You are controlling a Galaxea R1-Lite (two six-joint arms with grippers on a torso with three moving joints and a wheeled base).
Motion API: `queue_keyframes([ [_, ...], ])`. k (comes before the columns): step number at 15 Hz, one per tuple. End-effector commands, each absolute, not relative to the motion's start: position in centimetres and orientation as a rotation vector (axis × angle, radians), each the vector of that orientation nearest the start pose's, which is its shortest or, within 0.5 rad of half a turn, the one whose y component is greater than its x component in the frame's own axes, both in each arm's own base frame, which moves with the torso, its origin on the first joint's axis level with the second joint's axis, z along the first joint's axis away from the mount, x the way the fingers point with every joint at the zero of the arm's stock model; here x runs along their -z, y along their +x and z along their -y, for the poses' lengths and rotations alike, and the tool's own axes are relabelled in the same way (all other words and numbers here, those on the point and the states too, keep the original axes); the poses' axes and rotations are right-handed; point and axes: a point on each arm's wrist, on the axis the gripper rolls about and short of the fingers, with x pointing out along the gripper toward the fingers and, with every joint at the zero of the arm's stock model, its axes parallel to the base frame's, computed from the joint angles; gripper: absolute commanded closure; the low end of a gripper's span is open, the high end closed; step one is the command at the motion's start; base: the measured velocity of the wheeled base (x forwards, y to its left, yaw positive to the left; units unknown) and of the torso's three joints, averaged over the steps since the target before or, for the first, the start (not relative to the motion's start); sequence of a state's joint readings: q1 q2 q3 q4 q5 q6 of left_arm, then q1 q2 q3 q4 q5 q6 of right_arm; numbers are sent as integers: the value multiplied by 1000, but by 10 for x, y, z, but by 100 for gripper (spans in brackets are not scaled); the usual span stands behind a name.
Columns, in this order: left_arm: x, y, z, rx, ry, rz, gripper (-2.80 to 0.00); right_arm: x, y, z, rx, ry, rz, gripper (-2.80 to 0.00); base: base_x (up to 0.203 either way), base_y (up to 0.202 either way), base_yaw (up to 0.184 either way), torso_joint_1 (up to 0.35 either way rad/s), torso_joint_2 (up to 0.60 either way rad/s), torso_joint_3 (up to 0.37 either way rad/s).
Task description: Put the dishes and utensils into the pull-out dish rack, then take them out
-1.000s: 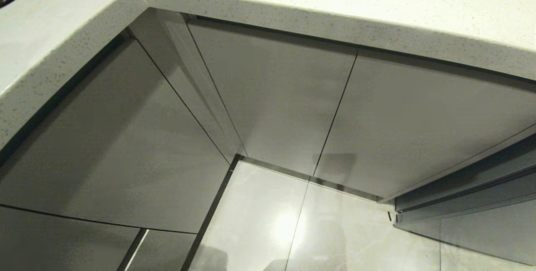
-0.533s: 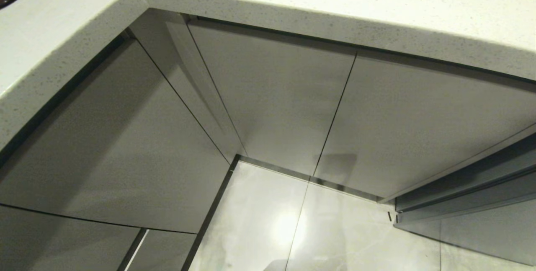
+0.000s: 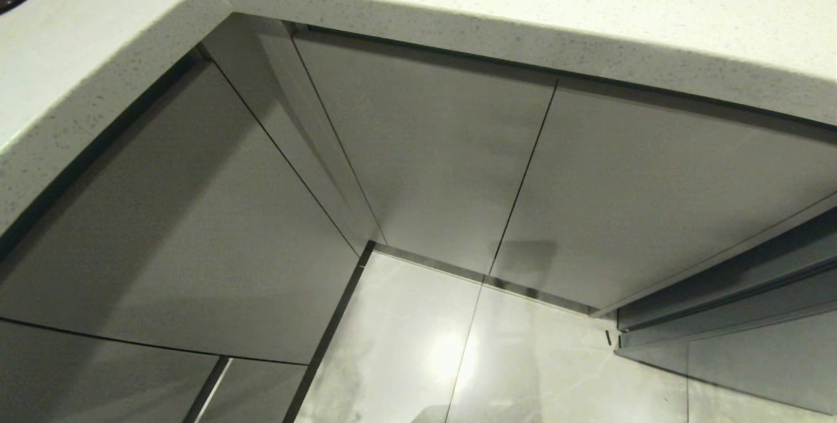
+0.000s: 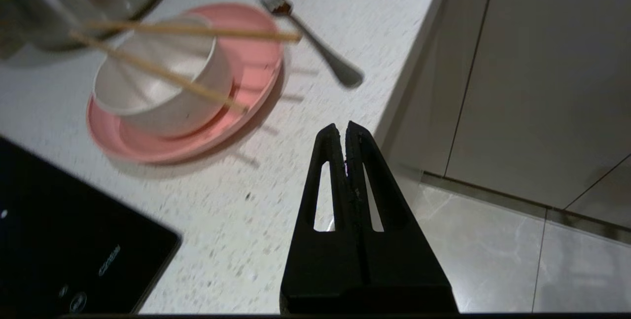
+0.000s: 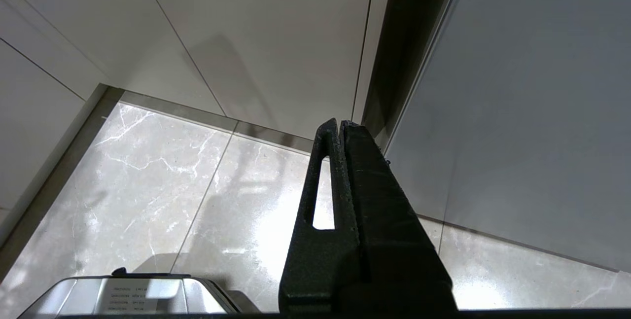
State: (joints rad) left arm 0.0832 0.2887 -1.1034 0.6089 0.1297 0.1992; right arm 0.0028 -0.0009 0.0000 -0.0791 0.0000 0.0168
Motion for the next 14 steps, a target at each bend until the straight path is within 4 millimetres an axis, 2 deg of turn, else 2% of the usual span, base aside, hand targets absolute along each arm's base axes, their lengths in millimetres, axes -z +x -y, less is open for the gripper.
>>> queue_keyframes([
  [1, -263, -119, 1, -203, 189, 143, 0, -76, -21, 0, -4, 17, 53, 0, 0, 0, 0, 0, 0, 0],
  [4, -201, -118, -1, -126, 185, 111, 0, -76, -21, 0, -4, 17, 54, 0, 0, 0, 0, 0, 0, 0],
  [5, -185, -113, -1, -91, 175, 94, 0, -76, -21, 0, -4, 17, 54, 0, 0, 0, 0, 0, 0, 0],
  [6, -178, -108, -1, -69, 124, 91, 0, -76, -21, 0, -4, 17, 54, 0, 0, 0, 0, 0, 0, 0],
  [9, -142, -70, 0, -23, 36, 1, 0, -76, -21, 0, -4, 17, 54, 0, 0, 0, 0, 0, 0, 0],
  [11, -114, -42, 0, -17, 47, 23, 0, -76, -21, 0, -4, 17, 54, 0, 0, 0, 0, 0, 0, 0],
  [14, -75, -21, 0, -8, 103, 13, 0, -76, -21, 0, -4, 17, 53, 0, 0, 0, 0, 0, 0, 0],
])
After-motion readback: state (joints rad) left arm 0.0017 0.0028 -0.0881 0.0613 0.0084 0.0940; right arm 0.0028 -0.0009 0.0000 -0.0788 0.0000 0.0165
